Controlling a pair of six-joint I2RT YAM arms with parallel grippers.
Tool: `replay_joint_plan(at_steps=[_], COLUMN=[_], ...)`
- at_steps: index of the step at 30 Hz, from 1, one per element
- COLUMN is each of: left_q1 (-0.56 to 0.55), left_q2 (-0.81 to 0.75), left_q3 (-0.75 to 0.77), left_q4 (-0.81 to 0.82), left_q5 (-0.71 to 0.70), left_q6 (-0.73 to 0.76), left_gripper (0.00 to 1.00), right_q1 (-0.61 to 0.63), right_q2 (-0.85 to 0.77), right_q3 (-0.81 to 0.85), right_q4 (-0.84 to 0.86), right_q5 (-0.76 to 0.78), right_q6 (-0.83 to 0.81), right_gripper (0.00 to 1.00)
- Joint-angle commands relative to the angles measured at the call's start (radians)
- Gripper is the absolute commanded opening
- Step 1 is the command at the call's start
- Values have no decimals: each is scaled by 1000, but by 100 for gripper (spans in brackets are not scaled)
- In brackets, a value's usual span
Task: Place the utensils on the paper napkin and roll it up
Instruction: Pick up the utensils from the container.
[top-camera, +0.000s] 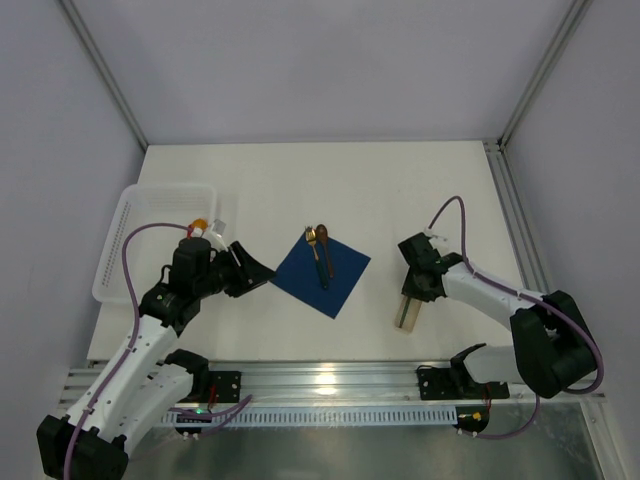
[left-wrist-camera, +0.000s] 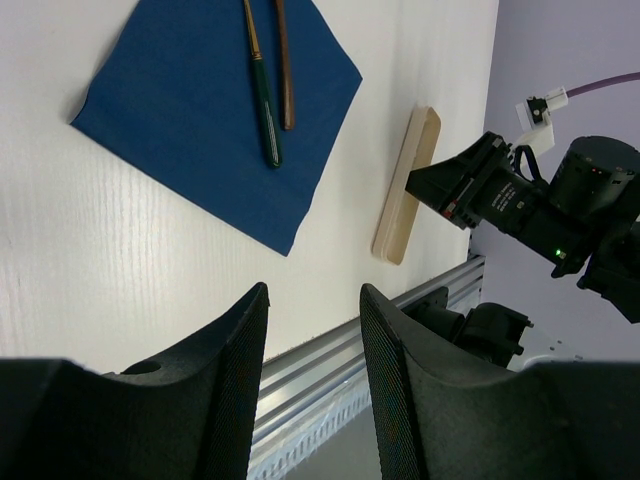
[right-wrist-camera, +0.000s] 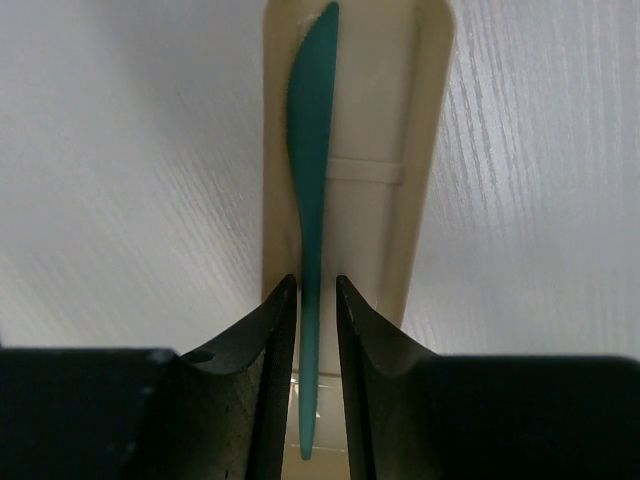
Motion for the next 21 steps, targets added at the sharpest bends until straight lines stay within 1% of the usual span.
replay_joint_plan(at_steps=[1,3,6,7,9,10,13,17,21], left_q1=[-3,-3,-3,-3,-3,-3,-3,-3,-3], left_q2=[-1,-1,-4,-5,-4,-4,-5,-2,-1], left_q3=[35,34,34,32,34,35,34,31,28], left_q4=[12,11,9,11,9,11,14,20,23], left_q5=[14,14,11,11,11,11,12,12,11], left_q6=[18,18,13,13,13,11,8,5,4], left_gripper=[44,44,44,44,44,44,44,44,44], right_q1=[-12,-16,-19,-19,-19,-19,-19,-19,-19], right_q2=[23,35,43,39,22,14,-24,-86,-141], right_q3=[-9,-13,-12,-12,-12,-10,-1,23,91], right_q4=[37,37,27,26,15,6,-14,-34,-84], right_q5=[11,9,17,20,29,35,64,77,65], right_q6=[-12,-12,-20,-23,-29,-34,-49,-75,-115], right_gripper=[26,25,21,17,14,10,4,4,4])
